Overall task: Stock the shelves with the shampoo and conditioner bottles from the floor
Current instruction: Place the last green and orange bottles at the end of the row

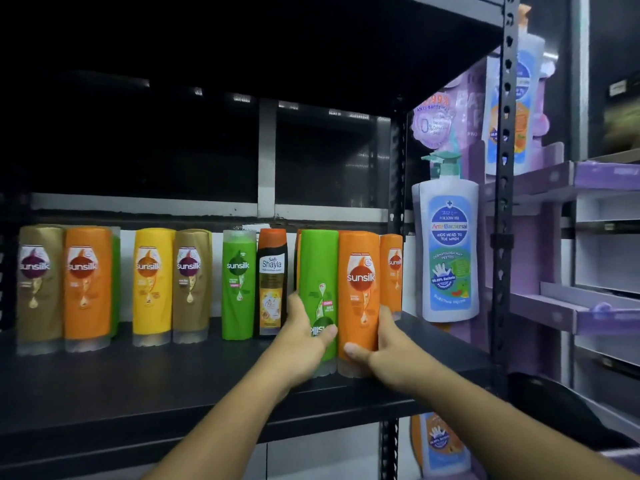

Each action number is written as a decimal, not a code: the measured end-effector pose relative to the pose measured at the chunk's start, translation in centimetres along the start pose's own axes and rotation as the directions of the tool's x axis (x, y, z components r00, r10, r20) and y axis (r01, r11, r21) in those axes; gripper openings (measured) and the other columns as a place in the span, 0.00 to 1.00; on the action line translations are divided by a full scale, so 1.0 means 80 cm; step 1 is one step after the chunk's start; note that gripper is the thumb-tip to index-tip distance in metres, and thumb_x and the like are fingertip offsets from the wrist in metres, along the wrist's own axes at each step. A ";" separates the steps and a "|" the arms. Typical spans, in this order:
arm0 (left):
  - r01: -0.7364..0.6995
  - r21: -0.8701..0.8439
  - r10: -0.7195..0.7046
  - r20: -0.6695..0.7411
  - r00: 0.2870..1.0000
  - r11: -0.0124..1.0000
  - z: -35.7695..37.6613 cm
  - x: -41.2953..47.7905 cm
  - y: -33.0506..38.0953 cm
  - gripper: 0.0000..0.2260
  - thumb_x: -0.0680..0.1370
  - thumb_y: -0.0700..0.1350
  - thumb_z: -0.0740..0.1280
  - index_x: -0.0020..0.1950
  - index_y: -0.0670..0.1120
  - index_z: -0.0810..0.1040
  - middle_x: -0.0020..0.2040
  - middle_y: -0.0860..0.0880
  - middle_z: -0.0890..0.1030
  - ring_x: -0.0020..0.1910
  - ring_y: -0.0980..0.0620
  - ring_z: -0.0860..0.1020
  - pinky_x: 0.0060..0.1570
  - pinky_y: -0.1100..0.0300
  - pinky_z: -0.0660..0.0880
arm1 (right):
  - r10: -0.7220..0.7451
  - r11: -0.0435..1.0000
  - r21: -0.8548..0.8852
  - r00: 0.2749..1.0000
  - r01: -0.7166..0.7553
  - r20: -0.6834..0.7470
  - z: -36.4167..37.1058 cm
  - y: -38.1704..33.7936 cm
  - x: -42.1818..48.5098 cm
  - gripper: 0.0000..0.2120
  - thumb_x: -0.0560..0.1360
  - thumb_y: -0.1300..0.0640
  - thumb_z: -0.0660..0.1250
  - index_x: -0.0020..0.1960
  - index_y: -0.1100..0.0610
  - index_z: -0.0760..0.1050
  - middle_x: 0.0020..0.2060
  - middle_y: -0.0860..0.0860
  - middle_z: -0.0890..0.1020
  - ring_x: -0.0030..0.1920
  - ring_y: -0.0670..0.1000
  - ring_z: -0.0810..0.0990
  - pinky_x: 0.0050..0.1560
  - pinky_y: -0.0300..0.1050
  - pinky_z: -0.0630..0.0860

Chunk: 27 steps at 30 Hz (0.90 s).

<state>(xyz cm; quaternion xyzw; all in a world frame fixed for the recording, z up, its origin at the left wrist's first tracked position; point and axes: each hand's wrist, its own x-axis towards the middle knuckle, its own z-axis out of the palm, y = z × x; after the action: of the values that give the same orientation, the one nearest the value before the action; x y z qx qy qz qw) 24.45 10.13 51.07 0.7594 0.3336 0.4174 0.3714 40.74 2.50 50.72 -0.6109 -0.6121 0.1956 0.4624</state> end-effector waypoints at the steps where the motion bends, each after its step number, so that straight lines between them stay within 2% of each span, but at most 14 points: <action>1: 0.007 0.027 -0.007 0.007 1.000 1.000 0.006 0.005 0.001 0.38 0.83 0.50 0.67 0.82 0.56 0.42 0.80 0.53 0.62 0.74 0.52 0.64 0.76 0.49 0.62 | 0.009 1.000 -0.013 1.000 -0.010 -0.028 -0.005 0.006 0.005 0.27 0.78 0.55 0.71 0.67 0.45 0.56 0.58 0.41 0.75 0.52 0.40 0.77 0.50 0.31 0.74; 3: 0.007 0.067 -0.008 0.027 1.000 0.998 0.022 0.017 0.009 0.37 0.84 0.50 0.66 0.82 0.52 0.42 0.79 0.52 0.63 0.73 0.51 0.66 0.75 0.51 0.63 | 0.030 0.999 -0.041 0.994 -0.034 -0.105 -0.021 0.016 0.016 0.28 0.78 0.56 0.72 0.68 0.49 0.58 0.61 0.46 0.73 0.57 0.46 0.76 0.58 0.39 0.73; 6: -0.003 0.134 -0.004 0.052 0.999 0.991 0.061 0.041 0.023 0.36 0.84 0.50 0.65 0.82 0.51 0.43 0.80 0.52 0.60 0.76 0.48 0.64 0.75 0.52 0.61 | 0.069 0.994 -0.070 0.982 -0.083 -0.175 -0.051 0.033 0.030 0.27 0.78 0.58 0.71 0.71 0.54 0.60 0.60 0.48 0.73 0.56 0.47 0.73 0.53 0.34 0.72; 7: -0.004 0.149 -0.003 0.044 0.999 0.989 0.076 0.053 0.026 0.35 0.83 0.49 0.66 0.81 0.51 0.45 0.80 0.51 0.61 0.76 0.48 0.64 0.74 0.51 0.62 | 0.088 0.992 -0.076 0.977 -0.104 -0.195 -0.061 0.042 0.035 0.27 0.78 0.58 0.71 0.71 0.55 0.61 0.60 0.49 0.75 0.55 0.47 0.74 0.53 0.35 0.71; 11: 0.029 0.236 -0.036 0.026 0.999 0.971 0.126 0.102 0.033 0.30 0.82 0.48 0.68 0.77 0.49 0.53 0.74 0.48 0.68 0.71 0.46 0.70 0.70 0.50 0.68 | 0.132 0.979 -0.110 0.946 -0.171 -0.295 -0.095 0.076 0.064 0.30 0.77 0.56 0.73 0.73 0.54 0.63 0.66 0.52 0.76 0.57 0.49 0.74 0.59 0.44 0.70; 14: 0.041 0.322 -0.047 0.012 0.999 0.946 0.146 0.137 0.035 0.29 0.82 0.49 0.68 0.76 0.44 0.55 0.74 0.45 0.69 0.72 0.44 0.70 0.70 0.50 0.67 | 0.164 0.963 -0.154 0.937 -0.220 -0.308 -0.116 0.091 0.087 0.31 0.77 0.54 0.74 0.74 0.53 0.62 0.68 0.53 0.74 0.65 0.55 0.74 0.66 0.51 0.70; 20: 0.051 0.337 -0.028 -0.073 0.997 0.940 0.168 0.178 0.015 0.25 0.81 0.48 0.71 0.69 0.44 0.61 0.67 0.44 0.76 0.65 0.43 0.76 0.64 0.49 0.74 | 0.132 0.953 -0.200 0.904 -0.229 -0.408 -0.115 0.123 0.131 0.27 0.76 0.55 0.74 0.70 0.56 0.65 0.65 0.56 0.77 0.64 0.58 0.76 0.62 0.48 0.70; 23: 0.038 0.315 0.001 -0.123 0.992 0.948 0.174 0.181 0.005 0.25 0.81 0.46 0.71 0.72 0.45 0.60 0.66 0.45 0.77 0.63 0.44 0.77 0.62 0.50 0.74 | 0.109 0.950 -0.220 0.897 -0.221 -0.429 -0.112 0.135 0.142 0.29 0.76 0.54 0.74 0.71 0.55 0.65 0.65 0.55 0.78 0.64 0.59 0.76 0.62 0.49 0.70; 27: 0.047 0.374 0.005 -0.136 0.991 0.926 0.179 0.182 -0.002 0.34 0.81 0.41 0.68 0.80 0.45 0.50 0.69 0.45 0.74 0.66 0.45 0.75 0.63 0.53 0.72 | 0.102 0.919 -0.312 0.910 -0.241 -0.403 -0.110 0.143 0.145 0.28 0.76 0.56 0.72 0.71 0.52 0.63 0.62 0.56 0.79 0.60 0.60 0.78 0.60 0.50 0.73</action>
<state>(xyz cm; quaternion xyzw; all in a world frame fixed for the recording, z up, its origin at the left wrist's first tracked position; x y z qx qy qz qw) 43.32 18.04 51.18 0.7831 0.4398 0.3917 0.2000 56.39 12.47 49.68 -0.7625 -0.4794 0.0009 0.4345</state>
